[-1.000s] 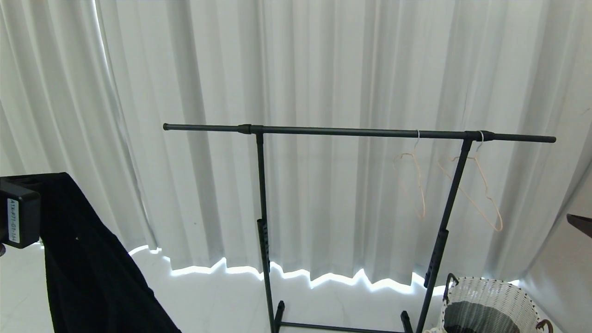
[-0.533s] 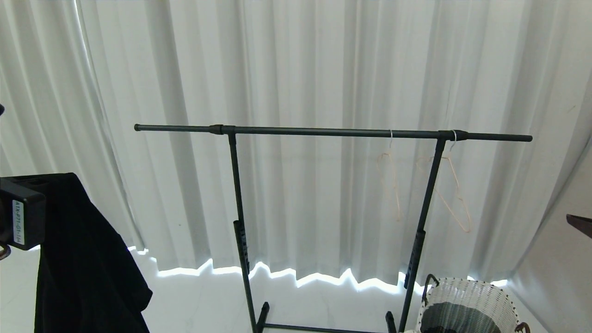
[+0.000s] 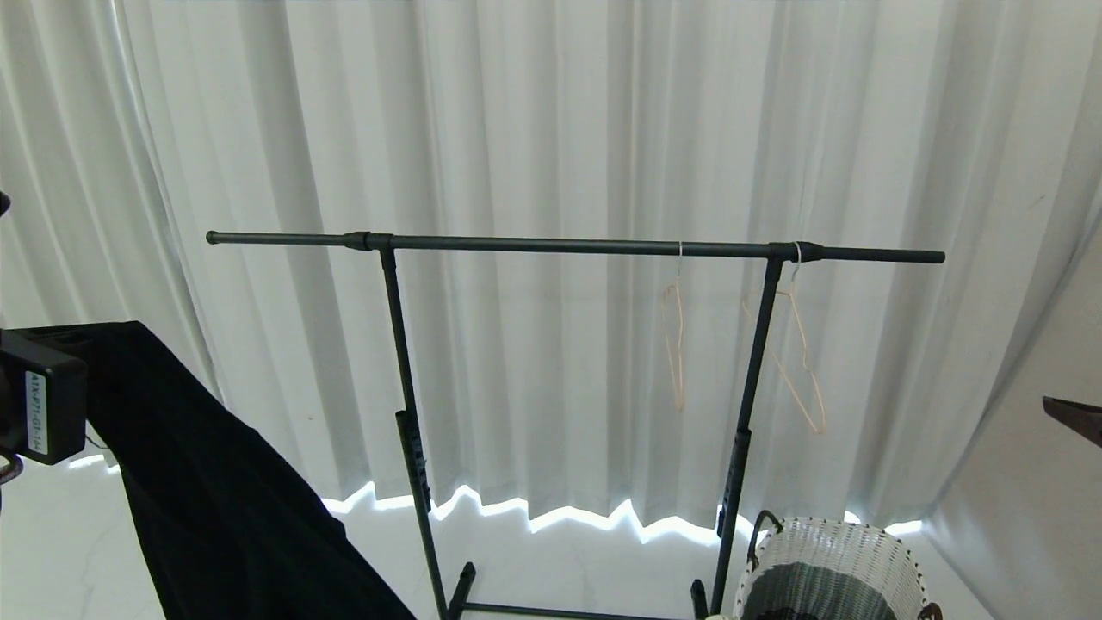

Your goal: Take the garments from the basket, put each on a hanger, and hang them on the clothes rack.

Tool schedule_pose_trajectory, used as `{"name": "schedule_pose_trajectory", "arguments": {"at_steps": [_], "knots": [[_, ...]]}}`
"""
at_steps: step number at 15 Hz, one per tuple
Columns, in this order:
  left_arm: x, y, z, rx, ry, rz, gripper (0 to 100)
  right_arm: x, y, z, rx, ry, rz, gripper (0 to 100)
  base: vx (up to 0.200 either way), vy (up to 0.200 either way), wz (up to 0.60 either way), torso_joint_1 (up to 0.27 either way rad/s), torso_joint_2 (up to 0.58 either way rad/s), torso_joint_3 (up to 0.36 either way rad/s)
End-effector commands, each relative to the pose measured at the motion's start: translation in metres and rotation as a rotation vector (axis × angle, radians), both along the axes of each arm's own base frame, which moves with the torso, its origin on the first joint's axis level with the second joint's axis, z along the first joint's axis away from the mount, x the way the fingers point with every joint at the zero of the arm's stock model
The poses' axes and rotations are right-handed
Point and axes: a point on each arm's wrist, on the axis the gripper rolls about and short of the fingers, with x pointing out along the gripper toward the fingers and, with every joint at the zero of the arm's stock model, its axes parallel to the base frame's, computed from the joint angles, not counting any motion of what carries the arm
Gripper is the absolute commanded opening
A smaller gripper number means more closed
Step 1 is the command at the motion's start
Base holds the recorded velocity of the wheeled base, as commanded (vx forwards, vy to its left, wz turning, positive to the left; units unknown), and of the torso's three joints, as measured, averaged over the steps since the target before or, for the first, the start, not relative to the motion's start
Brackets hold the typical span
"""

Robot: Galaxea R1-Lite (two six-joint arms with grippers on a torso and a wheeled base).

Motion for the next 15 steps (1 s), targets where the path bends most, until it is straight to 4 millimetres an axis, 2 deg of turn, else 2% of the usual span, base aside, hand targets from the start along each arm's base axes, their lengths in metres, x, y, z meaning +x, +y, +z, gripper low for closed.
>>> {"name": "schedule_pose_trajectory", "arguments": {"at_steps": [1, 5, 15], "knots": [[0.0, 0.0, 0.0, -0.001, -0.002, 0.001, 0, 0.001, 0.001, 0.0, 0.016, 0.001, 0.024, 100, 0.0, 0.0, 0.0, 0.0, 0.0, 0.0], [-0.001, 0.0, 0.001, 0.001, -0.006, -0.001, 0, 0.004, 0.005, -0.001, 0.068, 0.011, 0.053, 100, 0.0, 0.0, 0.0, 0.0, 0.0, 0.0], [-0.002, 0.0, 0.001, 0.005, -0.009, -0.004, 0, 0.017, 0.003, -0.006, 0.1, 0.059, 0.039, 100, 0.2, 0.0, 0.0, 0.002, 0.0, 0.0]]}}
